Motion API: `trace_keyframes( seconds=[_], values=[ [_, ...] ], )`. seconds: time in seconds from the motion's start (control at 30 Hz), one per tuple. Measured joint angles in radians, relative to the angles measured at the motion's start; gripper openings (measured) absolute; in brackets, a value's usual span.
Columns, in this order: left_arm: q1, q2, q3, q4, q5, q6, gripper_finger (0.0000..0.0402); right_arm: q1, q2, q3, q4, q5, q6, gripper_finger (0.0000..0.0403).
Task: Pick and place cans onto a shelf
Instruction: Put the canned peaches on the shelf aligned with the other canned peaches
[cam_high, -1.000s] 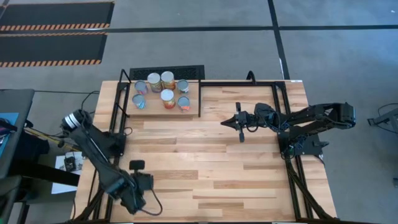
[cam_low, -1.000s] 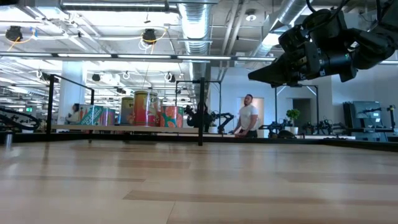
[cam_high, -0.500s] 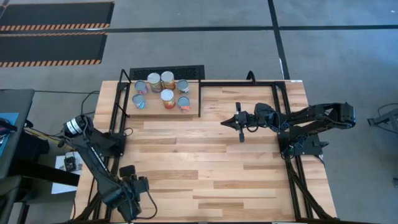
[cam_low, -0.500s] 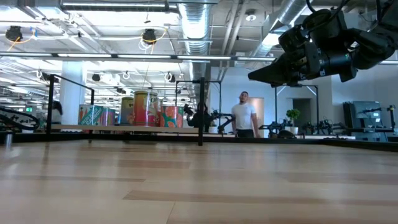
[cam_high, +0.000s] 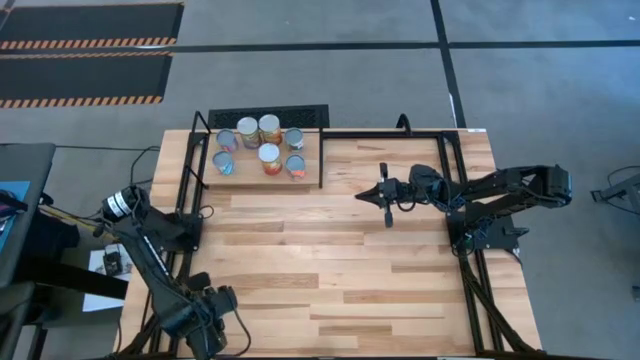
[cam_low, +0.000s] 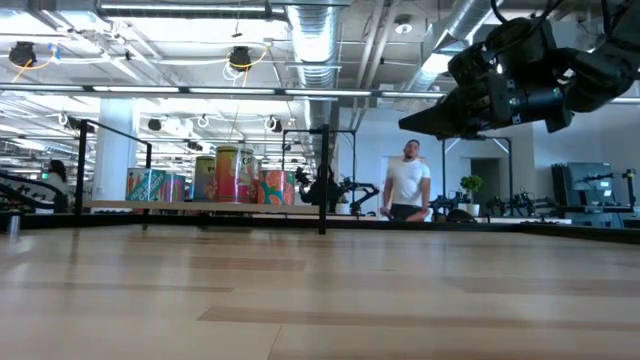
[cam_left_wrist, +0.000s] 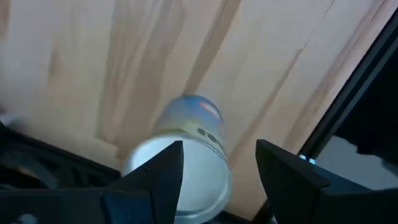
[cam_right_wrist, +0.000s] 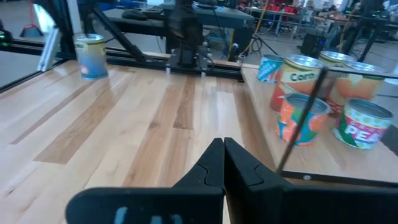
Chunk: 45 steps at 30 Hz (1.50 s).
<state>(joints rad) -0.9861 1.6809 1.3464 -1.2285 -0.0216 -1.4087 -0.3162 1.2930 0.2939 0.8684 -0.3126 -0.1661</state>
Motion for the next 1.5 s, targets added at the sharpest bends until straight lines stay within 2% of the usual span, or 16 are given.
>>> trace_keyframes(
  seconds=[0.23,0.37,0.6,0.73,0.83,0.97,1.03,1.27,1.5],
  values=[
    [-0.029,0.008,-0.001,0.012,0.011,-0.147,0.0189,-0.024,0.0,0.0,0.0,0.0,0.0,0.0014],
    [-0.035,0.017,-0.001,0.007,0.037,-0.165,0.0189,-0.017,0.0,0.0,-0.002,0.0,0.006,0.0014],
    [-0.05,0.077,0.004,-0.047,0.022,-0.165,0.0184,0.018,0.0,0.0,-0.007,0.0,0.009,0.0014],
    [-0.051,0.083,0.003,-0.083,0.005,-0.165,0.0155,0.029,0.0,0.0,-0.008,0.0,0.018,0.0014],
    [-0.051,0.079,0.004,-0.086,-0.01,-0.163,0.0109,0.028,0.0,0.0,-0.008,0.0,0.02,0.0014],
    [-0.051,0.079,0.003,-0.095,-0.032,-0.126,0.0033,0.028,0.0,0.0,-0.01,0.0,0.019,0.0014],
    [-0.05,0.079,0.004,-0.094,-0.047,-0.117,0.0011,0.028,0.0,0.0,-0.012,0.0,0.02,0.0014],
    [0.001,0.061,0.038,-0.087,-0.162,-0.053,0.0,0.028,0.0,0.0,-0.019,0.0,0.028,0.0014],
    [0.167,0.052,0.097,-0.143,-0.267,0.216,0.0,0.028,0.0,0.0,-0.019,0.0,0.035,0.0014]
  ],
)
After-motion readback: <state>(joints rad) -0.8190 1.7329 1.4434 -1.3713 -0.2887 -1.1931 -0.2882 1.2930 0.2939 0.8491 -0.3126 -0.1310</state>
